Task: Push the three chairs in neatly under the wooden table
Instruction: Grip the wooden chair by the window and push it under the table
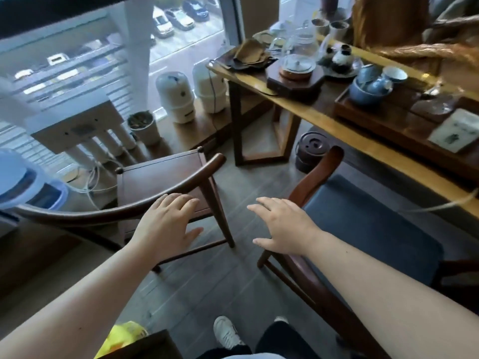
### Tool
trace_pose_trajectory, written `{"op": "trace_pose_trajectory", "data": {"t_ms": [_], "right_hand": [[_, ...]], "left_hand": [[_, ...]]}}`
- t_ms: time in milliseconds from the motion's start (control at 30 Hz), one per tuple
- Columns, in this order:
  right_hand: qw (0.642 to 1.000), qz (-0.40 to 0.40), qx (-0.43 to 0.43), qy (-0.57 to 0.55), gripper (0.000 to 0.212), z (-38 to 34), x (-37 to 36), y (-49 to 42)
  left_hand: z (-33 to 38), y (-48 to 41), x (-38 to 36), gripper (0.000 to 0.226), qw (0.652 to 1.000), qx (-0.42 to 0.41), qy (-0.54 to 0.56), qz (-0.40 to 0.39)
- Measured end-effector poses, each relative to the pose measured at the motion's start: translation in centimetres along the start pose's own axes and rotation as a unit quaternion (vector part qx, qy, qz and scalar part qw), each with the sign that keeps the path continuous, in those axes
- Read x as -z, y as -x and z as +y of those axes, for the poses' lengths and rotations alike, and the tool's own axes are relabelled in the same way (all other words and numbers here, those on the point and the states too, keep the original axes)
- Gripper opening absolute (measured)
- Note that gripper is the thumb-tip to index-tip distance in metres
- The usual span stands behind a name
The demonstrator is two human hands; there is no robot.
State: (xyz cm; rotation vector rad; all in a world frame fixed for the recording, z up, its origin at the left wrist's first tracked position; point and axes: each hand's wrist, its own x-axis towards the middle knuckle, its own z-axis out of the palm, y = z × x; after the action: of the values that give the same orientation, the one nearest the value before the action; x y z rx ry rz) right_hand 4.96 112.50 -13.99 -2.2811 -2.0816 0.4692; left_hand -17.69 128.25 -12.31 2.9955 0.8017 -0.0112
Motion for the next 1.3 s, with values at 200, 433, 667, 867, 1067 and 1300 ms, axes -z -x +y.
{"op": "trace_pose_trajectory", "data": {"t_ms": [200,433,667,867,1067,1300], "right_hand": [[0.996,-0.012,0.09,0.0,0.077,-0.7,0.8,-7.6],[0.978,-0.024,0.206,0.012,0.078,-2.8,1.4,-16.2],[0.969,-0.051,0.239,0.034,0.077,-5.7,-0.6,-22.3],[0.967,-0.153,0.189,0.072,0.074,-8.4,-1.7,-26.2],[0.938,-0.292,0.153,0.106,0.039,-10.6,-2.0,-29.4],[0.883,-0.461,0.077,0.04,0.036,-11.4,-1.7,-32.3]], "left_hand": [[-4.3,0.1,-0.4,0.069,0.996,0.088,-0.001,-0.019],[-9.0,1.4,0.0,0.073,0.983,0.174,-0.037,-0.047],[-14.0,2.4,-1.5,0.078,0.971,0.203,-0.058,-0.109],[-20.2,2.2,-4.0,0.082,0.968,0.179,-0.039,-0.171],[-23.6,1.1,-6.4,0.065,0.955,0.117,-0.024,-0.27],[-25.0,0.5,-7.2,0.028,0.945,0.069,-0.004,-0.32]]}}
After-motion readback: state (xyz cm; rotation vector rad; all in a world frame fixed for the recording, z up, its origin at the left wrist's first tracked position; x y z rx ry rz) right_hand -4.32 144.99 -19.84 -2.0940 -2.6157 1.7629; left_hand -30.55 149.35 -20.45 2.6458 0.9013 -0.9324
